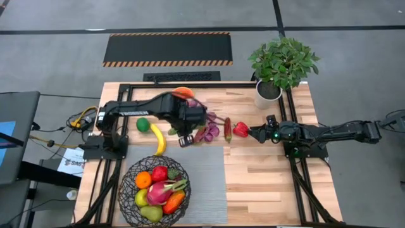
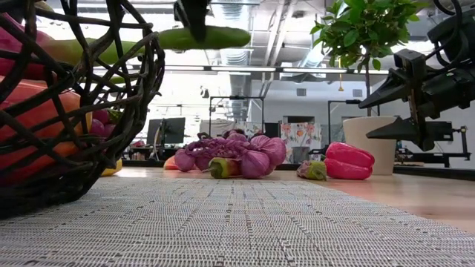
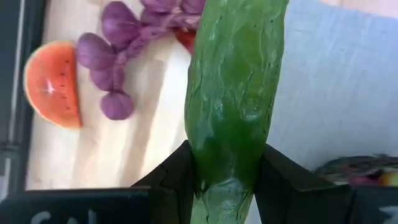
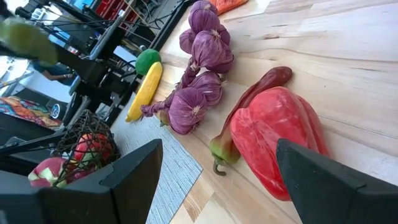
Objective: Build produce basket
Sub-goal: Put the cucumber into the black wire basket
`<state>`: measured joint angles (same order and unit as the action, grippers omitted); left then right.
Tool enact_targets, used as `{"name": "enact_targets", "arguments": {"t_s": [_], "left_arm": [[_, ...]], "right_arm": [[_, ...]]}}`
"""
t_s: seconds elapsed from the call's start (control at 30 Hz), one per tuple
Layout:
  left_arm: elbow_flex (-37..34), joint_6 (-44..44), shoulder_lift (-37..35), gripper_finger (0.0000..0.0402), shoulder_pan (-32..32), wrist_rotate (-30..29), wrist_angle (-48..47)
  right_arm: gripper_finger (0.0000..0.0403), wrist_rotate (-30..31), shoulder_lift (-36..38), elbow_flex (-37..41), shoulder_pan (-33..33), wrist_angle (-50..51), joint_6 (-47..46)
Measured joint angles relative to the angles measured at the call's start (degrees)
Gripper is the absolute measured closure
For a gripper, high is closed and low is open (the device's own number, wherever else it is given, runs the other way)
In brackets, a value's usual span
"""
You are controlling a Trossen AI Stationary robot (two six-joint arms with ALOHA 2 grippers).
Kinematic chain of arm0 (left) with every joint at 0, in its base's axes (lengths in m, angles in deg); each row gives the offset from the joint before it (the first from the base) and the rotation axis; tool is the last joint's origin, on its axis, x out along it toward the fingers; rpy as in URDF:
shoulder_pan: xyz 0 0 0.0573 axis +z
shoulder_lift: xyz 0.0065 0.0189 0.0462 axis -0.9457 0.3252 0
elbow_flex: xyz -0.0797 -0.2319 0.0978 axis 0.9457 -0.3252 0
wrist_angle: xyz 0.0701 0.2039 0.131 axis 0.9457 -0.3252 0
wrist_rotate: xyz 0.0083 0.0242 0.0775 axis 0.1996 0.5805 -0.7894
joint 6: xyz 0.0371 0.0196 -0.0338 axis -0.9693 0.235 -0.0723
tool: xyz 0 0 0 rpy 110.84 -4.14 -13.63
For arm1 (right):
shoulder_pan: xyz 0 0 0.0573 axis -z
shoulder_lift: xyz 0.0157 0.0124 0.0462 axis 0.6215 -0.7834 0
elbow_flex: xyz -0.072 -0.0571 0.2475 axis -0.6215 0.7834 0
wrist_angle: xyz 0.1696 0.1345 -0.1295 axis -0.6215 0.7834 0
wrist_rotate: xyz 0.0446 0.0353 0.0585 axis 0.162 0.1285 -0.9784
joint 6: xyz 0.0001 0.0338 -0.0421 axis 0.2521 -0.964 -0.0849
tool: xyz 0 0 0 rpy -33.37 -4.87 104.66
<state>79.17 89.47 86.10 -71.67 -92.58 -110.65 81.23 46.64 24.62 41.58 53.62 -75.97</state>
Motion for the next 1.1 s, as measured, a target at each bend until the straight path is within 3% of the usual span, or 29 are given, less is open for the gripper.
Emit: {"name": "enact_targets", "arguments": {"t_s": [0.17,0.43,0.87,0.97,1.1], "left_arm": [[-0.45,9.33,-1.5,0.03,-6.46,4.71,0.28],[-0.57,24.95,-2.01,0.0299,-15.51,5.0,0.26],[-0.65,35.77,-2.14,0.0299,-26.22,6.44,0.3],[-4.82,35.93,-3.54,0.0297,-27.65,6.82,0.41],[-14.57,40.46,-11.15,0.0296,-28.28,8.59,0.26]], "right_arm": [[0.0069,-0.02,0.0,0.0,0.0,0.0,0.02],[0.0069,-0.07,0.0,0.0,0.0,0.0,0.06],[0.0069,-0.05,0.0,0.0,0.0,0.0,2.42],[0.0069,-0.04,0.0,0.0,0.0,0.0,2.97],[0.0069,-0.04,0.0,0.0,0.0,0.0,2.99]]}}
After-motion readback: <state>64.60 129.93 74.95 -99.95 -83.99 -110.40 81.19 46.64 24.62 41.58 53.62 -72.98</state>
